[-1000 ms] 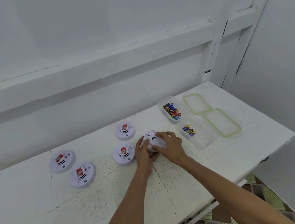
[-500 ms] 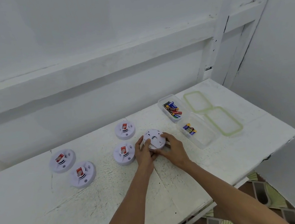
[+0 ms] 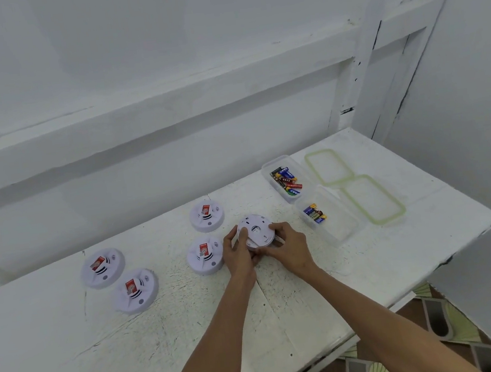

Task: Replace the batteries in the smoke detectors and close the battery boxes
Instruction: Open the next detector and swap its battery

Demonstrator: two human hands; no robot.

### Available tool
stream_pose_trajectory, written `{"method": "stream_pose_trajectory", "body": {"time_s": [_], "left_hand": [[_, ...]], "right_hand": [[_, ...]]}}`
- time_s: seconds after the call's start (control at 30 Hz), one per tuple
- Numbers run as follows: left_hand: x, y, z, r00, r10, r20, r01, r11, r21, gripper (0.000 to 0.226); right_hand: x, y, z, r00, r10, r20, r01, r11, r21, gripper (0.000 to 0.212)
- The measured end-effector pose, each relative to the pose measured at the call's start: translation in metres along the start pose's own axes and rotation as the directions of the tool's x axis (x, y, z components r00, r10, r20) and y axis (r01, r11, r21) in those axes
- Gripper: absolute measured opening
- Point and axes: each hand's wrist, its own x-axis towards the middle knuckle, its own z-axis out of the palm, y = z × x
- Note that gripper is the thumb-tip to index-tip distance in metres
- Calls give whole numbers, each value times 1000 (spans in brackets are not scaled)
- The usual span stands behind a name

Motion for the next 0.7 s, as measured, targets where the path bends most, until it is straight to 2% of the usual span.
{"method": "stream_pose_trajectory", "body": {"time_s": [0.17, 0.47, 0.6, 0.7], "left_hand": [[-1, 2, 3, 999, -17, -36, 16, 999, -41, 37], [6, 1, 3, 998, -39, -51, 35, 997, -70, 38], [7, 2, 1, 999, -33, -38, 30, 996, -81, 42], [3, -1, 1, 999, -44, 3, 44, 998, -56, 30]], "right_hand": [[4, 2, -2, 1000, 26, 2, -26, 999, 28, 70], [5, 2, 0, 1000, -9, 12, 9, 1000, 3, 75], [1, 5, -1, 998, -61, 32, 60, 998, 29, 70], [-3, 12, -3, 990, -132, 49, 132, 991, 7, 60]]}}
